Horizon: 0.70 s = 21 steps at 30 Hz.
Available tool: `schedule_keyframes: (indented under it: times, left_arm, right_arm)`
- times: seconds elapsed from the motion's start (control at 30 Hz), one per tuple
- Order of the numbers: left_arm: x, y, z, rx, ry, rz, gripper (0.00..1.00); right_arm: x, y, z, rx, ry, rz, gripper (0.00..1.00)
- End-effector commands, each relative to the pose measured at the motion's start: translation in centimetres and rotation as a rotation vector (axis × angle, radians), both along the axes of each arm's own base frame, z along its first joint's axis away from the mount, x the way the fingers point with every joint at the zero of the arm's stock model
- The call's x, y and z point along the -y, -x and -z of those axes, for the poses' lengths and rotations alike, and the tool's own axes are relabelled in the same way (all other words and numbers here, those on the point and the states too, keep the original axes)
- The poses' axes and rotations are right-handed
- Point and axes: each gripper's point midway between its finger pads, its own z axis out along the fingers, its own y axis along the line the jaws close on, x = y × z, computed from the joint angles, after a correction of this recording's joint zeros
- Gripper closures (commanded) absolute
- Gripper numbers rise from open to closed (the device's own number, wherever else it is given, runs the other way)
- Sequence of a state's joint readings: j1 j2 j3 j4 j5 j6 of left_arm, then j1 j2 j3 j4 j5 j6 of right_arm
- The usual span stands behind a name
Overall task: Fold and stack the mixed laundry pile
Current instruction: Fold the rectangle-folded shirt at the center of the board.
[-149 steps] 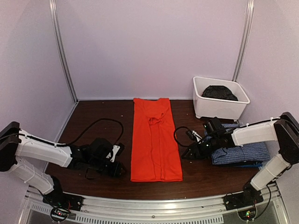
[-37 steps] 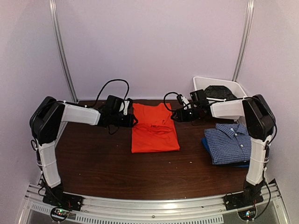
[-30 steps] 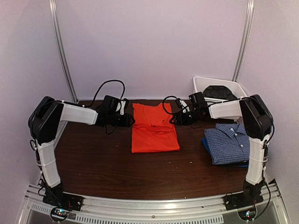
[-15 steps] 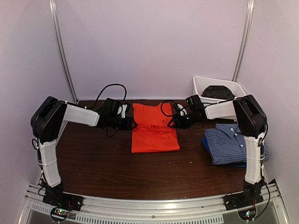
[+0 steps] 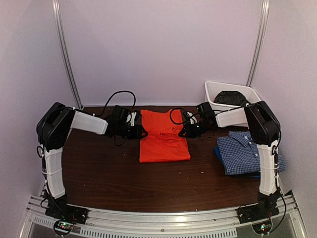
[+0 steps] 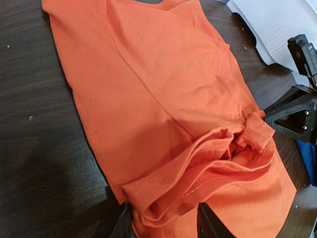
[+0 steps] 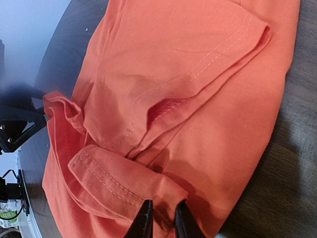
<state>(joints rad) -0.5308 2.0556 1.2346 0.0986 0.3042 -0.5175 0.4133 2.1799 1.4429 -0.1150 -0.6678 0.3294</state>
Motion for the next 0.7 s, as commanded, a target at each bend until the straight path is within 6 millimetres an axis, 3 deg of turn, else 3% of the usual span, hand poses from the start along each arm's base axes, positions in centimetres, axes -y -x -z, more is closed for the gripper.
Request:
schedule_keyframes:
  times: [0.0,0.17,0.67]
  left_arm:
    - [1.0,-1.3,-1.7,0.048,0.054,0.003,0.54]
    - [1.0,-2.0,-2.4,0.035,0.083,-0.02,0.54]
    - [0.8,-2.7,-0.2,-0.057,0.039,-0.041,0.66]
  right_arm:
    - [-0.2,-1.0,-1.1,0.029,-0.028,0.002,0.88]
    - [-0.1,-1.0,-1.1,0.029,-0.023,0.006,1.0]
    - [0.1,-1.2,-1.7,0.045,-0.023,0.012,1.0]
